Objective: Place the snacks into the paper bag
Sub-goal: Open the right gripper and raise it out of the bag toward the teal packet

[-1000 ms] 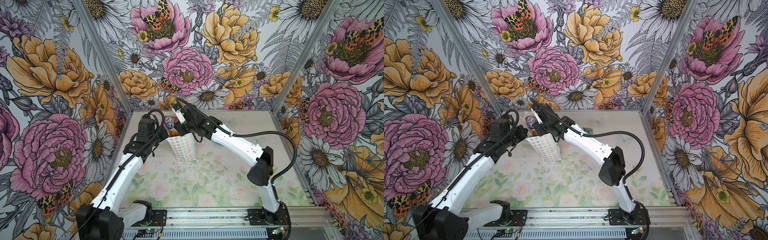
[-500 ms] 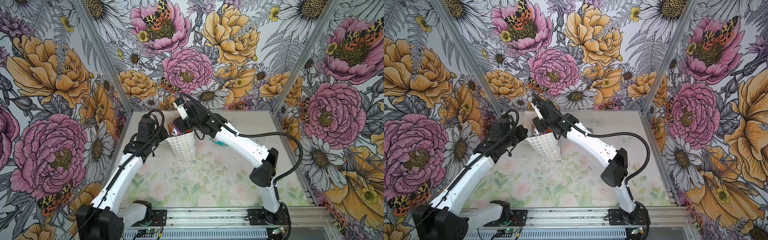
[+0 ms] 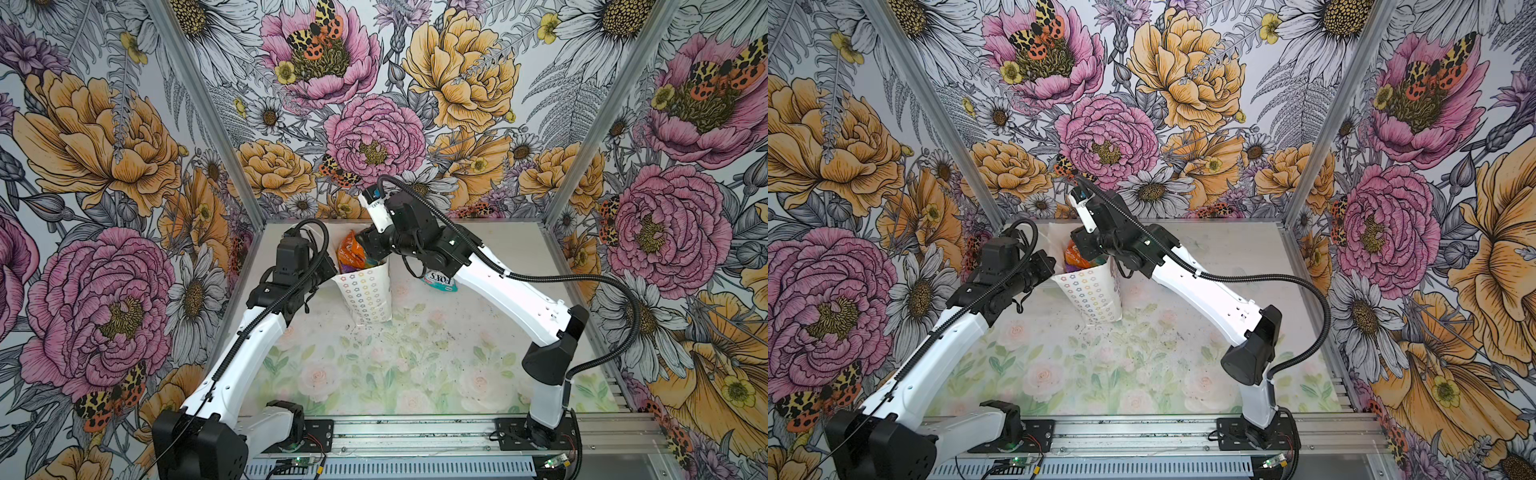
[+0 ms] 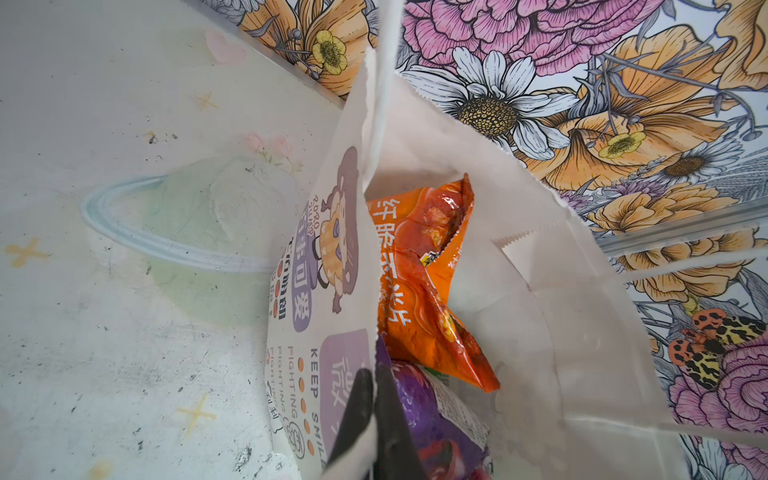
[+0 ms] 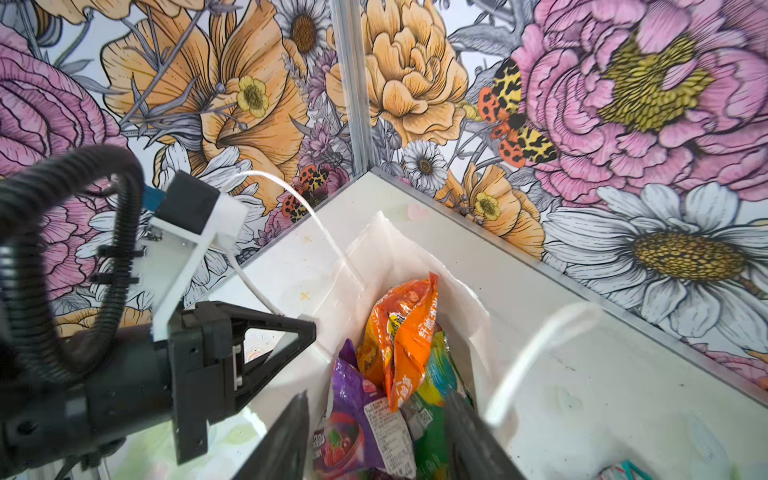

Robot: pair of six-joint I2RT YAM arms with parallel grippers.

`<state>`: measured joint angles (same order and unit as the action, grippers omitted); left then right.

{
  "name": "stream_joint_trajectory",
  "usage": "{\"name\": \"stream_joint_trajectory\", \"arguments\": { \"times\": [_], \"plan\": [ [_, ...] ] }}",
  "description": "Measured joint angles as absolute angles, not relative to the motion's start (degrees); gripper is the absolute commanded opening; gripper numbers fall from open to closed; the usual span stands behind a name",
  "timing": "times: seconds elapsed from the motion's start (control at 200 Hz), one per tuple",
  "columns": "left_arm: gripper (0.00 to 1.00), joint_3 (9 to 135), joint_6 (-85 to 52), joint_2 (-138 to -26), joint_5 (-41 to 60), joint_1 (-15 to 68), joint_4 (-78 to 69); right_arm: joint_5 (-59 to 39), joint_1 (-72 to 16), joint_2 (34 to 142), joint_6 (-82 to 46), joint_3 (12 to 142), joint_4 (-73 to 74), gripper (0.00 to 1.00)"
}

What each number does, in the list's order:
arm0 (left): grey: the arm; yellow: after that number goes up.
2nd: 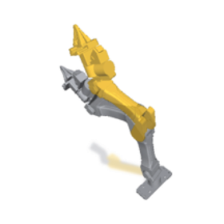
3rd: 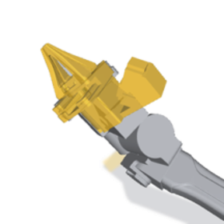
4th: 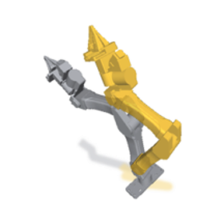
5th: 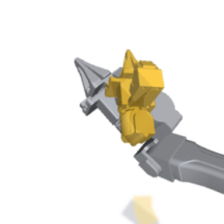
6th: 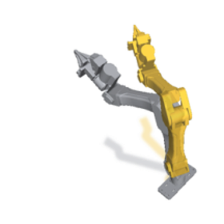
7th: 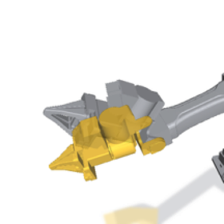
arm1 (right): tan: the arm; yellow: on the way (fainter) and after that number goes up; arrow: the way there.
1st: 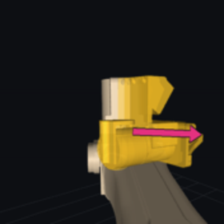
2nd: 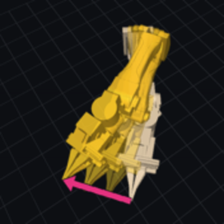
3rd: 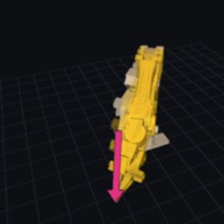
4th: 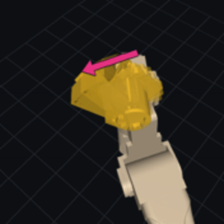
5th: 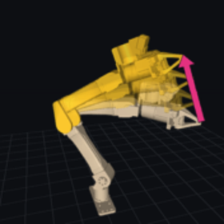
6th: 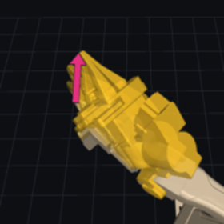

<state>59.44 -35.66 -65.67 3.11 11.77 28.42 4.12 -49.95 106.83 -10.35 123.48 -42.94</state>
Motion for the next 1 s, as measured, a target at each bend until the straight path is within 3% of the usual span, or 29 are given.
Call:
{"name": "stream_joint_trajectory", "arguments": {
  "times": [0.465,0.555,1.001],
  "plan": [
    [0.00,59.4,-35.7,-65.7,3.1,11.8,28.4,18.8,-48.3,93.0,-10.2,108.0,-42.2,0.85],
    [0.00,59.4,-35.7,-65.7,3.1,11.8,28.4,20.2,-46.3,91.8,-12.3,105.2,-42.3,1.00],
    [0.00,59.4,-35.7,-65.6,3.3,11.8,28.4,16.7,-28.7,88.2,-25.5,93.3,-42.6,1.00]
  ]
}}
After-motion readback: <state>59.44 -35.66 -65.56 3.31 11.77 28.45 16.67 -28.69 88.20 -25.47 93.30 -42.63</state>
